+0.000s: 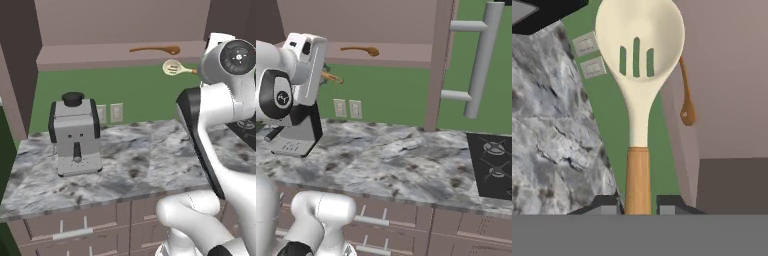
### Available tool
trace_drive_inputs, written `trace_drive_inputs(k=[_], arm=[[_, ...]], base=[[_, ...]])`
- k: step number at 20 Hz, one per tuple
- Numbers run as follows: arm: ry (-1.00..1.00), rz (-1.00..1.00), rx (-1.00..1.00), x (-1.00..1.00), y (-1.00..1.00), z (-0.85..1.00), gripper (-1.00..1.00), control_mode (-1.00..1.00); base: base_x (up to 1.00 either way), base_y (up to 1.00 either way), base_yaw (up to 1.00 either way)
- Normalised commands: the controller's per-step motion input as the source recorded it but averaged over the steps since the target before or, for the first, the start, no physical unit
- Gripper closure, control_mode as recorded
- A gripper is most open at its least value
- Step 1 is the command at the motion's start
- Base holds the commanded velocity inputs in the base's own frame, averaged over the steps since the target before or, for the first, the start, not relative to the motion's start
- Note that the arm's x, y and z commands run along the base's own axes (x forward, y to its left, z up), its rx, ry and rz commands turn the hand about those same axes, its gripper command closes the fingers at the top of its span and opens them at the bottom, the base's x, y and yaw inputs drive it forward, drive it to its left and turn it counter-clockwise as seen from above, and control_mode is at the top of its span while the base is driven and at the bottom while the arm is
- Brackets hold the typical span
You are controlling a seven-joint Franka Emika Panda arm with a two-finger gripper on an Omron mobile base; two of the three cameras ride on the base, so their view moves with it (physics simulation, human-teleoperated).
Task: Organize the utensils by type. Pick up the wooden spoons from the counter and place them in the open cabinet. Then pick up the metallic utensils from the counter and place them in the open drawer.
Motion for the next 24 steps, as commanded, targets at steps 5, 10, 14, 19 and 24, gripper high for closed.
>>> trace_drive_inputs(k=[5, 10, 14, 19, 24], arm=[[0.00, 0.12, 0.00, 0.44, 0.01, 0.55, 1.00, -1.00], [0.07, 0.15, 0.00, 0.69, 0.20, 0.20, 1.00, -1.00], [0.04, 0.14, 0.00, 0.76, 0.36, 0.00, 1.00, -1.00], [0.00, 0.13, 0.00, 0.71, 0.16, -0.20, 1.00, -1.00], [0.05, 0.14, 0.00, 0.87, 0.30, -0.30, 1.00, -1.00]], base=[[0.00, 0.00, 0.00], [0.00, 0.00, 0.00], [0.00, 0.00, 0.00], [0.00, 0.00, 0.00], [0.00, 0.00, 0.00]])
